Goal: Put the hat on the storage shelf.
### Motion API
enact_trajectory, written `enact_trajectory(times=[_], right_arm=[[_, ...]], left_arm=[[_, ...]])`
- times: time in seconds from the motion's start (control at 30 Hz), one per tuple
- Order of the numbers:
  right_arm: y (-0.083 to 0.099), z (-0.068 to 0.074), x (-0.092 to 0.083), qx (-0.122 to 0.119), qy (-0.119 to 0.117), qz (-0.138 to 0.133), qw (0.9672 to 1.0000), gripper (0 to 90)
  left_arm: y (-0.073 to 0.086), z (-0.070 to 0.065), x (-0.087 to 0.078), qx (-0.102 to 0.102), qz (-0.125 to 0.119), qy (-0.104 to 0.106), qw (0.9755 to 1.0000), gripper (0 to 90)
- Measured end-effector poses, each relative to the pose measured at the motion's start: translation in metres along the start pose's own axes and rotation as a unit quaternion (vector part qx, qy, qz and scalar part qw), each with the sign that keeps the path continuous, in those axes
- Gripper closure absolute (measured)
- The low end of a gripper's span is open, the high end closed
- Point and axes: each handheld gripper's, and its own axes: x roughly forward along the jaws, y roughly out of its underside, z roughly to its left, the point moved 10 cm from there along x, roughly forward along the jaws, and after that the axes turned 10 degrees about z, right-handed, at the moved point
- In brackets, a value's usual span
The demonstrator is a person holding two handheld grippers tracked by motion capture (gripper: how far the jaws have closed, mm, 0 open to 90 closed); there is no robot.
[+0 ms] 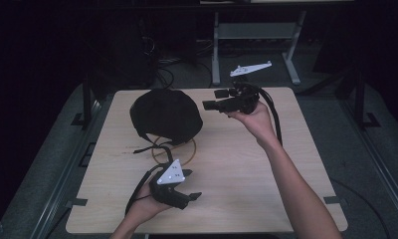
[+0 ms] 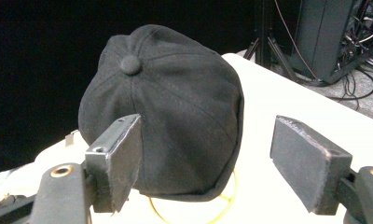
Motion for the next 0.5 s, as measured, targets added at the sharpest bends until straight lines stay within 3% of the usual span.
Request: enact_trajectory(times=[0.5], right_arm=[[0.025,-0.011,-0.016,0.012,0.010,0.003,0.9999,19.8]], left_arm=[[0.001,0.002,-0.001,-0.014,-0.003,0.004,0.9999,23.7]])
